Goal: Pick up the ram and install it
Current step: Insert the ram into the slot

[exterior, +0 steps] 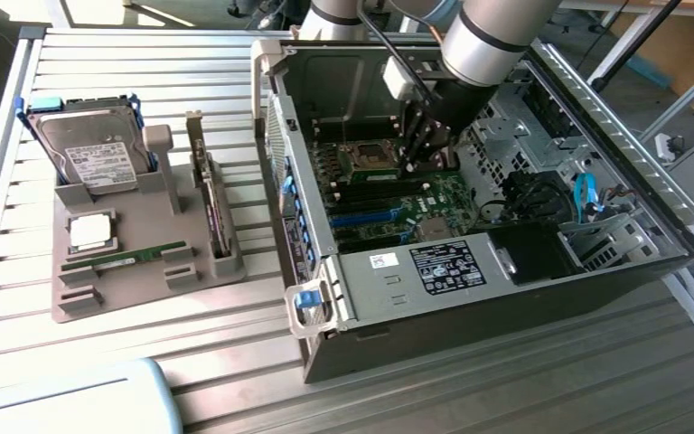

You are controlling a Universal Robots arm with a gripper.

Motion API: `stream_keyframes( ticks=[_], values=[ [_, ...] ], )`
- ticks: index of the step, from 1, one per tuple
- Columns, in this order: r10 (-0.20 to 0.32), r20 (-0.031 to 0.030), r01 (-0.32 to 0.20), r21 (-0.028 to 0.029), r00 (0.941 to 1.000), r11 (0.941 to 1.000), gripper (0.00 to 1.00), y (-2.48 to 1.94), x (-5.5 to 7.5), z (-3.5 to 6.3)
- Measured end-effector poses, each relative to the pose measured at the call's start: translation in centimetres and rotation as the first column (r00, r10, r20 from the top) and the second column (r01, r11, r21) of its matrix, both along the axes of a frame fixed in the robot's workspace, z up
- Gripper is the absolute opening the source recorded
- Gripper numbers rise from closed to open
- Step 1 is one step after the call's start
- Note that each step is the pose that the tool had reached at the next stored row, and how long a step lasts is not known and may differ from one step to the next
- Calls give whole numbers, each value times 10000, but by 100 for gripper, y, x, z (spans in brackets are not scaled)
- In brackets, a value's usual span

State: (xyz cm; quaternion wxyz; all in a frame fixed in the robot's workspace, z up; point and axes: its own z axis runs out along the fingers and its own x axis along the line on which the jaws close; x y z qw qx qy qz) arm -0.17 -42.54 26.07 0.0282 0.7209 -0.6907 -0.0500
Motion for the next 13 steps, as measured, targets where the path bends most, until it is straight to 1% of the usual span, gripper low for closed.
stream_keyframes(
  ticks=[6, 7, 8, 10, 13],
  values=[
    [26, 0, -26, 0, 10000, 10000, 14, 1, 0, -79],
    [42, 1, -42, 2, 10000, 10000, 14, 4, -1, -114],
    [92, 0, -92, 3, 10000, 10000, 14, 23, -1, -156],
    [148, 0, -148, 5, 9999, 9999, 14, 47, -1, -187],
    [166, 0, -166, 8, 9999, 9999, 14, 52, -18, -204]
  ],
)
